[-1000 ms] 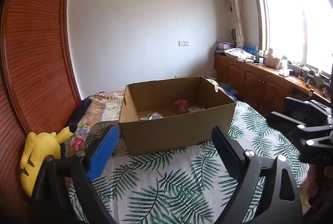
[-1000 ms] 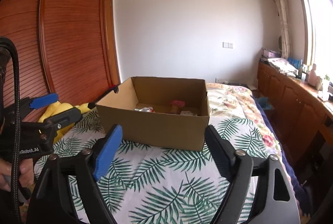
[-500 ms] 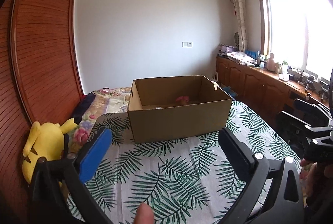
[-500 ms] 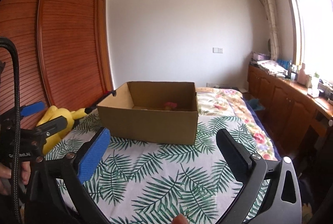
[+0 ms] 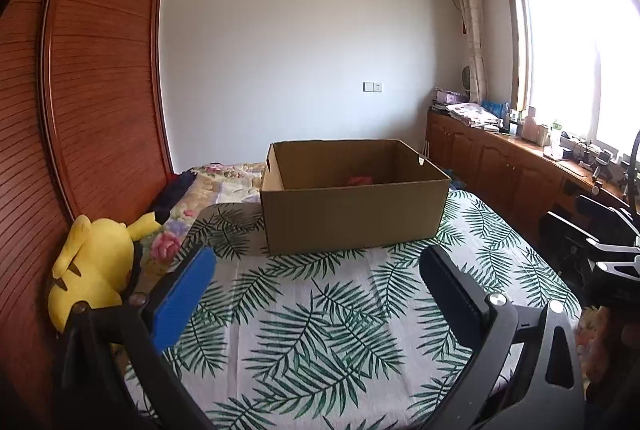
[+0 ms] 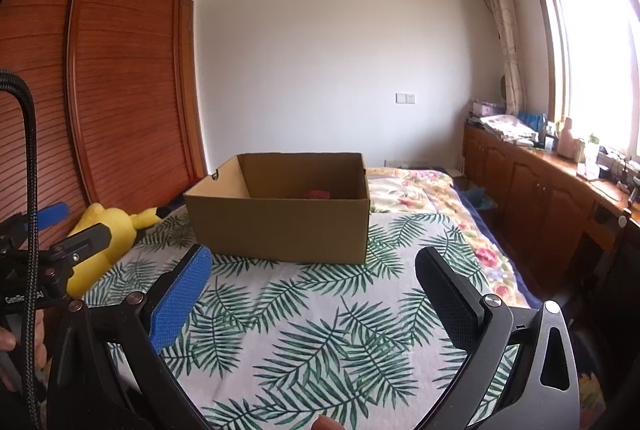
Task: Organize snacks
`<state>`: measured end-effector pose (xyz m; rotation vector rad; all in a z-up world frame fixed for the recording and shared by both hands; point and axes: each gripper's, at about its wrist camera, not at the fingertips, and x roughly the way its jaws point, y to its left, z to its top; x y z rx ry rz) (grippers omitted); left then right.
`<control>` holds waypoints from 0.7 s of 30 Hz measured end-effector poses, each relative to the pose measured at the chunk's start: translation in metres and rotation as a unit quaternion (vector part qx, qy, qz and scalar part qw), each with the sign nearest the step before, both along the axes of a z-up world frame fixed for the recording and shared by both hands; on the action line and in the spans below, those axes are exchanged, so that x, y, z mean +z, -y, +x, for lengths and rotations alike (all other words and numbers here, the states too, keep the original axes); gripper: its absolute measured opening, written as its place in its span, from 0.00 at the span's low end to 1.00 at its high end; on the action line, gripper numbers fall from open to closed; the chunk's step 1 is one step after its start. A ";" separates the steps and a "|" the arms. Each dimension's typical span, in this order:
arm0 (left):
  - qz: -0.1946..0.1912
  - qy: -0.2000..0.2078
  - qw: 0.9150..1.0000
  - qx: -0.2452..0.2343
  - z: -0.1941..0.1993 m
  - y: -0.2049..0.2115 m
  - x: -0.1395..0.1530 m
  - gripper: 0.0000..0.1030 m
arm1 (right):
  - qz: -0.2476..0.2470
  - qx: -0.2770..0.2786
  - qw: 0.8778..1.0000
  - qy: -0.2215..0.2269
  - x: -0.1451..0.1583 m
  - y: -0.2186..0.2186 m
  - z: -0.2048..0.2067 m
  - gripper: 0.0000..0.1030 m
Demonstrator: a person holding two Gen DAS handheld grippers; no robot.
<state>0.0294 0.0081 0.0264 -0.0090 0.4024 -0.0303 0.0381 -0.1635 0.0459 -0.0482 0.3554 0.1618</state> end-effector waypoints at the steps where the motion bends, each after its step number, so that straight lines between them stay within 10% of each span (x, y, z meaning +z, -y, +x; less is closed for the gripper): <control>1: 0.002 0.001 1.000 0.000 -0.001 0.001 -0.002 1.00 | 0.002 -0.001 1.000 -0.001 -0.002 0.001 -0.001 1.00; 21: 0.001 -0.009 1.000 0.000 -0.001 0.003 -0.013 1.00 | 0.004 -0.013 1.000 -0.014 -0.013 0.010 0.000 1.00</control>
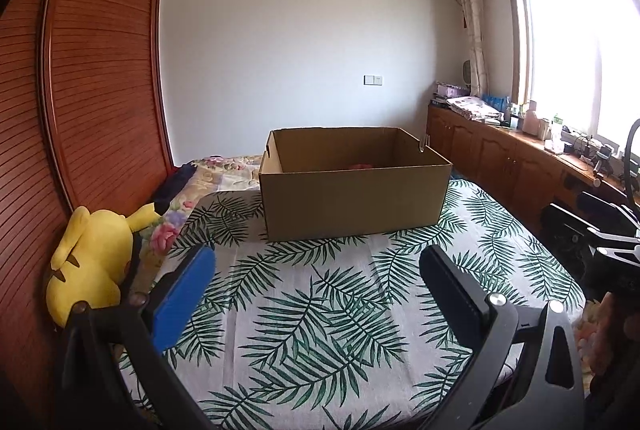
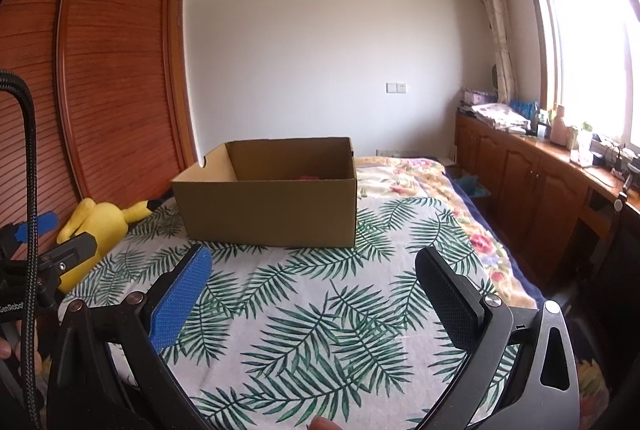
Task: Organize snacks
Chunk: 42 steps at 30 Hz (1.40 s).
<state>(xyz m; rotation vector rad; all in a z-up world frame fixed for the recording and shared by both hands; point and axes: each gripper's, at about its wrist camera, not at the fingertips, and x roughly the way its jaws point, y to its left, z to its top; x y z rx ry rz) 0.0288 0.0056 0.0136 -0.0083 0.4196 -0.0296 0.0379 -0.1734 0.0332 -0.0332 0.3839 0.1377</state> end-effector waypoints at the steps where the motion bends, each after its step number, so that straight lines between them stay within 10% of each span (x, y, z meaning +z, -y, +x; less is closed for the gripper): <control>1: -0.001 -0.001 1.000 -0.001 0.000 0.000 0.000 1.00 | 0.000 0.000 1.000 0.000 0.000 0.001 0.000 1.00; 42: 0.003 -0.004 1.000 0.001 -0.001 -0.002 -0.001 1.00 | -0.003 -0.003 1.000 0.002 -0.001 0.005 -0.003 1.00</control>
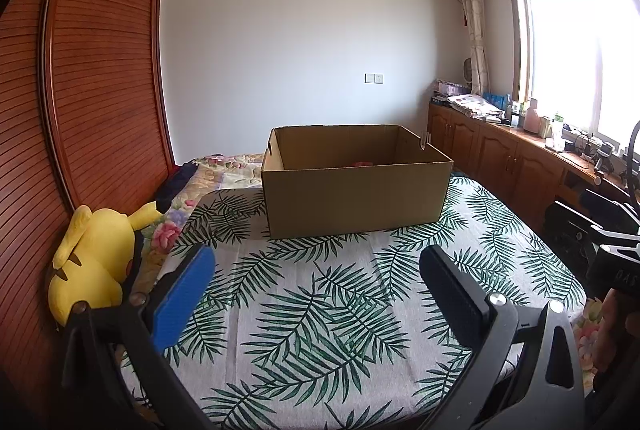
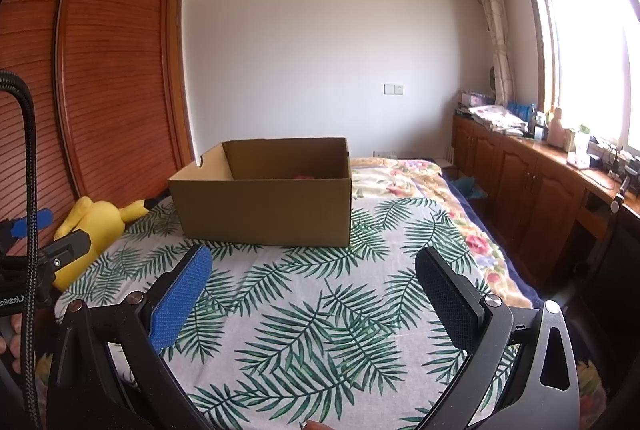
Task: Organize snacks
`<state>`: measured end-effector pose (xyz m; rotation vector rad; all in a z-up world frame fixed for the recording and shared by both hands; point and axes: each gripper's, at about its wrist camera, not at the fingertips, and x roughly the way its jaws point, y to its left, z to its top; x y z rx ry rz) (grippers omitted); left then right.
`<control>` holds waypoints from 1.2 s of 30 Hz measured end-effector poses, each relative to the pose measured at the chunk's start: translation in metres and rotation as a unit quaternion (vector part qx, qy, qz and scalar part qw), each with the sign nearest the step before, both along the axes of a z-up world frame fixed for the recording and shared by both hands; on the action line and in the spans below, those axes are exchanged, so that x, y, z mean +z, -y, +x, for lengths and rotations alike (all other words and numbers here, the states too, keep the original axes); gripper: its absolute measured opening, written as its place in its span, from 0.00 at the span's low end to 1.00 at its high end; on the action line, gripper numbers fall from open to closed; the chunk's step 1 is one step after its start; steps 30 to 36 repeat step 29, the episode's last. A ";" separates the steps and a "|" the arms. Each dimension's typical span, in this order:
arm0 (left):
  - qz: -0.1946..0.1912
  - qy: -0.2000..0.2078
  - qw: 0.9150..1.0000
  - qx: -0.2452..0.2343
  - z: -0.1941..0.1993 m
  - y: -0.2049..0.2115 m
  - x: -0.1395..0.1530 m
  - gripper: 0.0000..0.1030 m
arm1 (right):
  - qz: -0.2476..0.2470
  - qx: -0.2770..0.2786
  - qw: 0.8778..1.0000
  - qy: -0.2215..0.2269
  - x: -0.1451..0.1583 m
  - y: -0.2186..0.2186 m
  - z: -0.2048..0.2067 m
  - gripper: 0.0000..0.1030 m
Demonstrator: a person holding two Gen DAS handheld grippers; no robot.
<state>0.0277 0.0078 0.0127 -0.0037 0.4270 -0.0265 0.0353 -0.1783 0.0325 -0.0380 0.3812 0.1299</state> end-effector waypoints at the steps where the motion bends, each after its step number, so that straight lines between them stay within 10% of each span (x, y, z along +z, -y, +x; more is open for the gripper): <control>1: 0.000 0.000 1.000 0.000 0.000 0.000 0.000 1.00 | 0.000 0.000 1.000 0.000 0.000 0.000 0.000 1.00; 36: -0.003 0.005 1.000 -0.001 -0.001 0.001 0.002 1.00 | -0.002 0.000 1.000 0.001 0.000 0.000 -0.001 1.00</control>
